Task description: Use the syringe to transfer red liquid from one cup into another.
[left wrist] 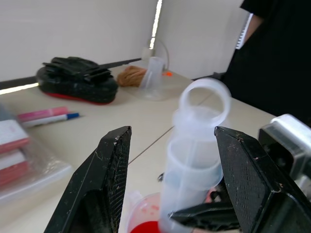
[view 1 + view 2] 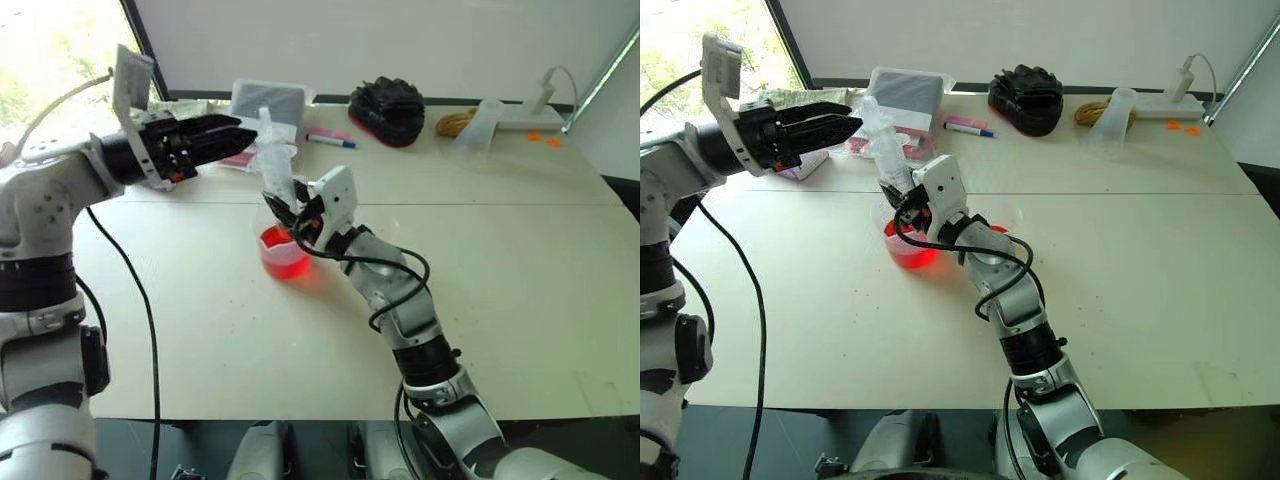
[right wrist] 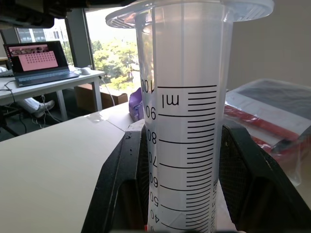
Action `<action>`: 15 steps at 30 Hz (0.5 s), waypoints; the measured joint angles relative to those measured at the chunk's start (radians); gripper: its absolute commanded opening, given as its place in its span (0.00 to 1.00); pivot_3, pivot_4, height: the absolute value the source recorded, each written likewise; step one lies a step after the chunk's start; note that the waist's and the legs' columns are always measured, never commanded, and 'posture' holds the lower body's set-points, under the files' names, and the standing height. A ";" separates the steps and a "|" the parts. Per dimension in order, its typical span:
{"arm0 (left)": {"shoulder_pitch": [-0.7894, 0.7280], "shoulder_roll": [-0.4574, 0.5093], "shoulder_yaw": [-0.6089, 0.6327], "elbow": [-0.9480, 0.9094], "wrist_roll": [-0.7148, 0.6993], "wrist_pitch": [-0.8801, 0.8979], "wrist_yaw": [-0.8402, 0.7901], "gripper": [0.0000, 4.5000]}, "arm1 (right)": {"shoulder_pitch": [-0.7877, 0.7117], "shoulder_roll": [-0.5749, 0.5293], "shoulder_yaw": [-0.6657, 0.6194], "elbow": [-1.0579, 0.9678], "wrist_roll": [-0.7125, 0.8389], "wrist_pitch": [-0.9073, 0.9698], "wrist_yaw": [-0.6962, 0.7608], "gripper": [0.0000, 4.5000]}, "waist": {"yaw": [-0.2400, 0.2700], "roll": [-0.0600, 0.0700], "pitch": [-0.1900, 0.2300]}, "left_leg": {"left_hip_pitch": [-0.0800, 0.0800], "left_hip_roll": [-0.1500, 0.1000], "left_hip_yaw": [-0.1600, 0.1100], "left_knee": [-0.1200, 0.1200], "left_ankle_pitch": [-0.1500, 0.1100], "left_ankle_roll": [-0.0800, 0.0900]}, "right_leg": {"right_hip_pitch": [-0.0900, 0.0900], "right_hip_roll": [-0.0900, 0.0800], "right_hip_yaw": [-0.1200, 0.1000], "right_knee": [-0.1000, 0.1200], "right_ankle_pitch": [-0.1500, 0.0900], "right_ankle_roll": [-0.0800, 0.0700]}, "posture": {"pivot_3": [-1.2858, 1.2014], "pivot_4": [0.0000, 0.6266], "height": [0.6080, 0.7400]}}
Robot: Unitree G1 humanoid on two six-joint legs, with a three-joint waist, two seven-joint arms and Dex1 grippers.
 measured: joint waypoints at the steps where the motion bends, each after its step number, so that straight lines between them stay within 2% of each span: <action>1: 0.003 0.002 0.004 0.001 0.000 0.000 0.002 0.62 | -0.011 0.000 -0.011 0.000 0.000 -0.002 -0.006 0.30 | 0.000 0.000 0.000 | 0.000 0.000 0.000 0.000 0.000 0.000 | 0.000 0.000 0.000 0.000 0.000 0.000 | 0.52 0.24 1.00; 8: 0.003 0.001 0.027 0.029 0.002 -0.018 0.019 0.62 | -0.046 -0.004 -0.029 -0.002 0.002 -0.006 -0.019 0.30 | 0.003 0.000 0.000 | 0.000 0.000 0.000 0.000 0.000 0.000 | 0.000 0.000 0.000 0.000 0.000 0.000 | 0.52 0.24 1.00; 15: 0.001 -0.062 0.001 0.037 0.006 -0.053 0.014 0.62 | -0.046 -0.015 -0.031 -0.049 0.003 0.036 -0.021 0.30 | 0.003 0.000 0.000 | 0.000 0.000 0.000 0.000 0.000 0.000 | 0.000 0.000 0.000 0.000 0.000 0.000 | 0.52 0.24 1.00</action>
